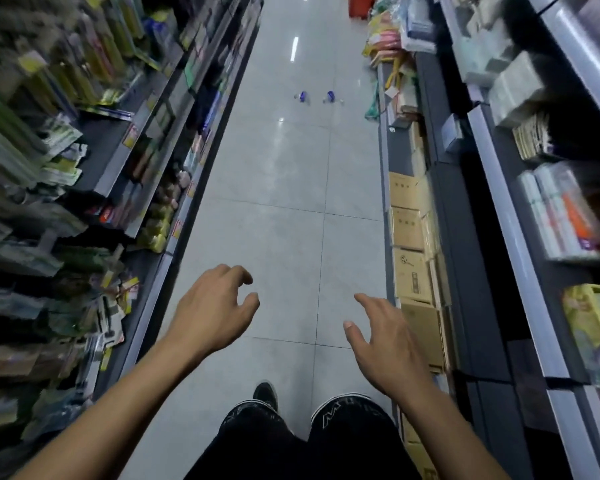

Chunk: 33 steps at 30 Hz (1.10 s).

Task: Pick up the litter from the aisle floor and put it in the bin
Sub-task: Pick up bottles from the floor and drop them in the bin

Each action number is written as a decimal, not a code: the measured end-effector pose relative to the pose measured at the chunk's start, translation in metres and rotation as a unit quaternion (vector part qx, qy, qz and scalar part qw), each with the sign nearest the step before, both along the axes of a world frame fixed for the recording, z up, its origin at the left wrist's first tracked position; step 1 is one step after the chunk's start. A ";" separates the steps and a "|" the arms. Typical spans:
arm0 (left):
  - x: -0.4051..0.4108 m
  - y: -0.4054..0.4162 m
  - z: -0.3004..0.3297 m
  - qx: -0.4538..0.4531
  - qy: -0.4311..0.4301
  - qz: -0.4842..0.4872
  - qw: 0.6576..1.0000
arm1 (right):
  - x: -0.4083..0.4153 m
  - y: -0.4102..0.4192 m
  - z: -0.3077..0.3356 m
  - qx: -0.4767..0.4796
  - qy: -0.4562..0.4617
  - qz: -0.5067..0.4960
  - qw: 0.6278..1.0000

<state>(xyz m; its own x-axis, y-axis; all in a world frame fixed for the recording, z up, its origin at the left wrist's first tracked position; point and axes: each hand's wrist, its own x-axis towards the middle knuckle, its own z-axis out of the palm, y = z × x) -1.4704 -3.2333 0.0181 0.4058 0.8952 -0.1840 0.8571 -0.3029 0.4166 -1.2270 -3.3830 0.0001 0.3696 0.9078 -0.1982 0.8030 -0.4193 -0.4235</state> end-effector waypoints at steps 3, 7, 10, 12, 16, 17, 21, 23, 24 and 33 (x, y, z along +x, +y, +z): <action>0.030 0.036 0.003 0.002 0.001 -0.022 1.000 | 0.019 0.016 -0.003 -0.003 0.006 -0.031 0.999; 0.080 0.081 0.003 0.012 0.003 -0.052 0.999 | 0.055 0.044 -0.011 -0.003 0.022 -0.065 0.998; 0.123 0.114 0.003 0.020 0.006 -0.074 0.997 | 0.090 0.071 -0.018 0.007 0.033 -0.080 0.996; 0.153 0.136 0.004 0.025 0.010 -0.080 0.996 | 0.117 0.091 -0.021 0.014 0.037 -0.092 0.995; 0.206 0.176 0.013 0.029 0.010 -0.069 0.997 | 0.171 0.134 -0.020 0.023 0.053 -0.103 0.993; 0.217 0.186 0.014 0.031 0.009 -0.065 0.997 | 0.185 0.146 -0.019 0.026 0.057 -0.101 0.993; 0.252 0.218 0.017 0.038 0.012 -0.039 0.998 | 0.232 0.196 -0.017 0.031 0.057 -0.074 0.995; 0.264 0.234 0.018 0.032 0.012 -0.026 0.999 | 0.251 0.225 -0.016 0.029 0.054 -0.056 0.997; 0.268 0.241 0.019 0.029 0.013 -0.019 0.999 | 0.259 0.240 -0.016 0.028 0.056 -0.047 0.997; 0.273 0.331 0.010 0.027 0.036 0.061 0.997 | 0.299 0.381 -0.009 0.033 0.055 0.033 0.997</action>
